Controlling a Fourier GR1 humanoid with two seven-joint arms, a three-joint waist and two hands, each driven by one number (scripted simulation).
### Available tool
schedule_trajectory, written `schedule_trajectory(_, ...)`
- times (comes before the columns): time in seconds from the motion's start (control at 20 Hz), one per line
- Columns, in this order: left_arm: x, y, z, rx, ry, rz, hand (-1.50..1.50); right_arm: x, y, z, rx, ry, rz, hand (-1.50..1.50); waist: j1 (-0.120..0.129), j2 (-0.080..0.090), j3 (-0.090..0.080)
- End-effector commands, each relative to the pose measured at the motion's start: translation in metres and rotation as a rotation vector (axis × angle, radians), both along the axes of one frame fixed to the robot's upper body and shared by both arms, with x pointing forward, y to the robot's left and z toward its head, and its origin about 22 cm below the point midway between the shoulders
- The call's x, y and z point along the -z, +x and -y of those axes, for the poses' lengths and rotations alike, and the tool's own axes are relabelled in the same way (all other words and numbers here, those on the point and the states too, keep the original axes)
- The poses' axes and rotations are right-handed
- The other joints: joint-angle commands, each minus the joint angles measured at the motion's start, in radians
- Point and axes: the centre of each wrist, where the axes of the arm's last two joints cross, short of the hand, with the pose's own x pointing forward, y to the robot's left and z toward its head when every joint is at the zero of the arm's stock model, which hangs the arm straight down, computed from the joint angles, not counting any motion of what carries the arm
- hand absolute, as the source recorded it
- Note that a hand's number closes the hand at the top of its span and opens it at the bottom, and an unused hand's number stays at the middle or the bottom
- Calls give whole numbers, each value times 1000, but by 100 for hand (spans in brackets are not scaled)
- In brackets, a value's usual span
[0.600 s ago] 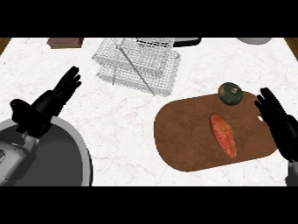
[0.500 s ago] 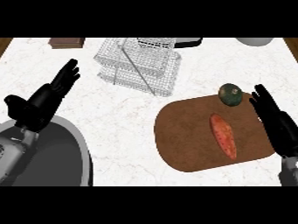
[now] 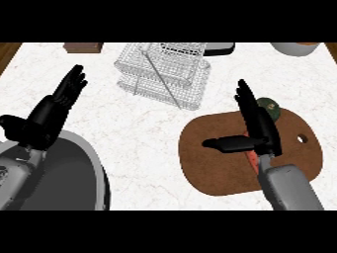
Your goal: Pick the sweet potato from the cutting board and place it in the tiered basket
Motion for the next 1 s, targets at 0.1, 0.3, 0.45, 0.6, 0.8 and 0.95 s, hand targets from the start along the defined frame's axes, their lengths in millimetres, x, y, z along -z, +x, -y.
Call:
schedule_trajectory(0.1, 61, -34, 25, -2, -104, -194, 0, -24, 4, -16, -33, -115, 158, -150, -22, 7, -25)
schedule_trajectory(0.3, 68, -33, 19, -16, -67, -190, 0, -63, 16, 4, -87, -378, 145, -150, -47, 5, -30)
schedule_trajectory(0.45, 53, -29, 6, -34, -79, -171, 0, -72, 15, 29, -119, -691, 46, -150, -53, -7, -35)
schedule_trajectory(0.6, 55, -33, 7, -7, -79, -183, 0, -91, 21, 35, -203, -937, -69, -150, -42, -6, -40)
schedule_trajectory(0.8, 50, -28, 1, -24, -72, -179, 0, -118, 18, 21, -311, -1198, -174, -150, -48, -7, -38)
schedule_trajectory(0.95, 54, -34, 7, -13, -66, -176, 0, -131, 12, 3, -413, -1285, -259, -150, -38, -5, -33)
